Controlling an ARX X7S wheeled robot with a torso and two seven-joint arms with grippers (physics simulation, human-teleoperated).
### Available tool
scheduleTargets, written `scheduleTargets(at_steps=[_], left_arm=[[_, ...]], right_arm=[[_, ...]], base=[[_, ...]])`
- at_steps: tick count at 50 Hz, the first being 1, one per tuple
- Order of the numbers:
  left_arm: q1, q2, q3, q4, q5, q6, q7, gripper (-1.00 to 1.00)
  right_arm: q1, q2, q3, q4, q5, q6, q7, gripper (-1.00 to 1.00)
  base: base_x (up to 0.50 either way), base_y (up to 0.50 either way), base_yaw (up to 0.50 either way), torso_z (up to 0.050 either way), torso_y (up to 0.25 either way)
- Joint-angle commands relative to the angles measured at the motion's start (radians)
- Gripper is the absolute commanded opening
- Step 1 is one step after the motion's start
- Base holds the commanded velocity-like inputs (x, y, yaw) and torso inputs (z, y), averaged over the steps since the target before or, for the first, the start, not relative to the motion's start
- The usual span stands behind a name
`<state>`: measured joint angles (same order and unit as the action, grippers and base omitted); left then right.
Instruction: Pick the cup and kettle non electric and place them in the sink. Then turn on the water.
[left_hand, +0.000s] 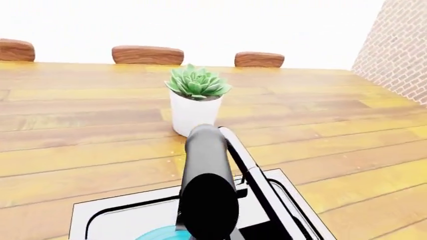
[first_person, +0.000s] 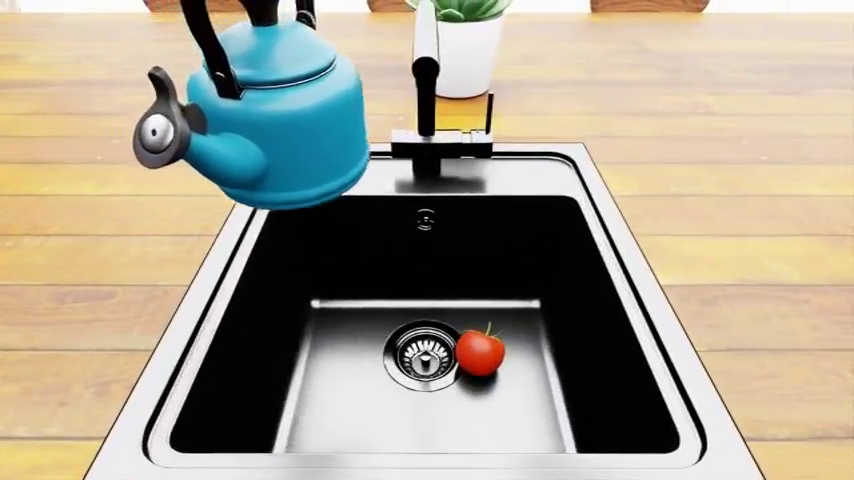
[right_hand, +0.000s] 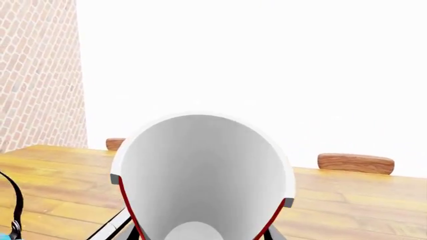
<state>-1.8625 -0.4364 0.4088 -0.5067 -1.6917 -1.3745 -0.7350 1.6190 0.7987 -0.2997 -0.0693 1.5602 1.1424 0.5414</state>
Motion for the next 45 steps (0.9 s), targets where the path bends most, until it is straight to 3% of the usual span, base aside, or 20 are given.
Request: scheduleTargets(at_steps=[1, 12, 28, 45], left_arm=[[0.014, 0.031, -0.004, 0.006, -0.001, 0.017, 0.024, -1.00], [0.060, 0.037, 0.000, 0.027, -0.025, 0.025, 0.002, -1.00], [0.192, 0.040, -0.022, 0.102, -0.187, 0.038, -0.166, -1.00], [0.279, 0.026, -0.016, 0.147, -0.238, 0.057, -0.202, -1.00]], right_arm=[[-0.003, 0.003, 0.003, -0.005, -0.009, 0.000, -0.008, -1.00], [-0.020, 0.013, 0.008, -0.012, -0.003, -0.009, -0.007, -1.00], [-0.029, 0.024, 0.010, -0.017, 0.005, -0.012, -0.005, -1.00], [-0.020, 0.022, -0.001, -0.020, 0.012, -0.004, 0.003, -1.00]], base=[[0.00, 0.00, 0.00, 0.000, 0.000], [0.00, 0.00, 0.00, 0.000, 0.001], [0.00, 0.00, 0.00, 0.001, 0.001], [0.00, 0.00, 0.00, 0.000, 0.001]])
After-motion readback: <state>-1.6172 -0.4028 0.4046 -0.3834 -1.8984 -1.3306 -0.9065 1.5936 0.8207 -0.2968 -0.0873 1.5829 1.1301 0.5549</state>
